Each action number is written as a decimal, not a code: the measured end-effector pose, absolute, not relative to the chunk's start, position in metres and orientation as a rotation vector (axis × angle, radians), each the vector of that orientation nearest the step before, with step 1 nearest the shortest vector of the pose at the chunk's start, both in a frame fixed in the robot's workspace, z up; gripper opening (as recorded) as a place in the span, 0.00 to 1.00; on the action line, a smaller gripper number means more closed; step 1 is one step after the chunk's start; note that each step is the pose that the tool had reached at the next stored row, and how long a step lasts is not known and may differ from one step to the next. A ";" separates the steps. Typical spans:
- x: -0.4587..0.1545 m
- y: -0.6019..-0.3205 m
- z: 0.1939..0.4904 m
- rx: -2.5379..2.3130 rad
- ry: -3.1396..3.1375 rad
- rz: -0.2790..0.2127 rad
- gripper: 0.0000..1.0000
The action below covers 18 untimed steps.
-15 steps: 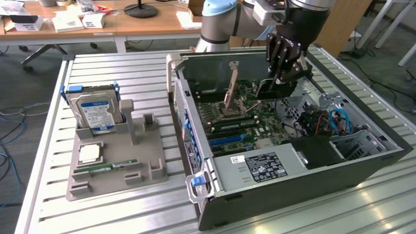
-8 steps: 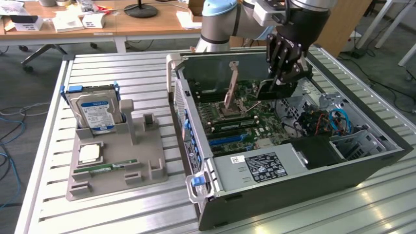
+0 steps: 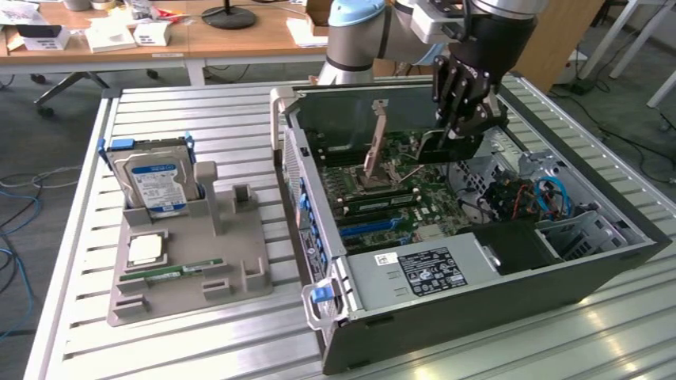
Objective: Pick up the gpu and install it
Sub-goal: 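Insert the gpu into the slot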
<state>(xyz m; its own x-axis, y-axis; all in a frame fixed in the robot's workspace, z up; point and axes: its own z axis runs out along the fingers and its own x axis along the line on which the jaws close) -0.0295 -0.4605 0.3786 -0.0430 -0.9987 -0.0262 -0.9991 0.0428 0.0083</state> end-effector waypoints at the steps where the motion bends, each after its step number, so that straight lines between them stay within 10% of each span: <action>1: -0.030 -0.461 0.379 -2.164 2.259 0.038 0.26; 18: -0.032 -0.461 0.374 -2.164 2.259 0.038 0.26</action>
<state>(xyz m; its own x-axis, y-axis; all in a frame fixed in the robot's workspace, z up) -0.0323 -0.4613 0.3736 -0.0430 -0.9987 -0.0265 -0.9990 0.0428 0.0082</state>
